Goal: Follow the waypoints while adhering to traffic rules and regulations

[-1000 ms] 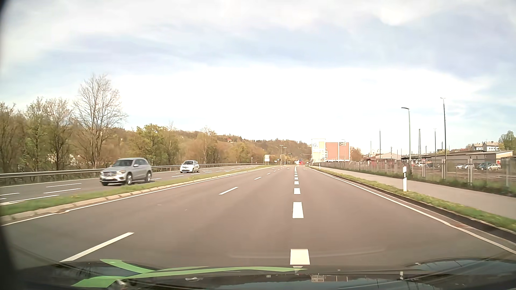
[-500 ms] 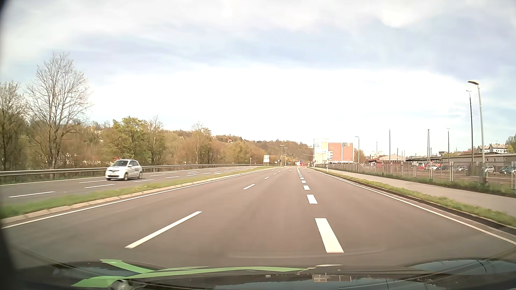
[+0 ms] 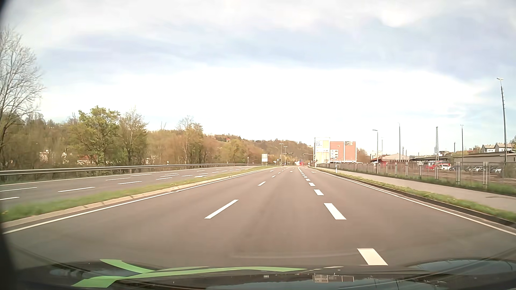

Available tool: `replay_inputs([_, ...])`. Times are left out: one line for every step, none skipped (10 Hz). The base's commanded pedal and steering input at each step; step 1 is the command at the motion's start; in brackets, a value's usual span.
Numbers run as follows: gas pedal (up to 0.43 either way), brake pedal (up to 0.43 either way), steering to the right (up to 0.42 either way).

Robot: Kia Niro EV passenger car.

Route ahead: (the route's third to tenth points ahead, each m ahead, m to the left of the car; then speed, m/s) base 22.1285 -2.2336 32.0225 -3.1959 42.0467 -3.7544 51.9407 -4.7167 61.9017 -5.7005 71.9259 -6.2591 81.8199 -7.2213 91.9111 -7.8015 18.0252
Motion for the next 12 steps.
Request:
replay_inputs([0.098,0.000,-0.001])
replay_inputs([0.098,0.000,-0.001])
replay_inputs([0.110,0.000,-0.001])
replay_inputs([0.110,0.000,-0.001])
replay_inputs([0.110,0.000,-0.001])
replay_inputs([0.110,0.000,-0.001])
replay_inputs([0.110,0.000,-0.001])
replay_inputs([0.110,0.000,-0.002])
replay_inputs([0.110,0.000,-0.002])
replay_inputs([0.098,0.000,-0.002])
replay_inputs([0.079,0.000,-0.002])
replay_inputs([0.079,0.000,-0.002])
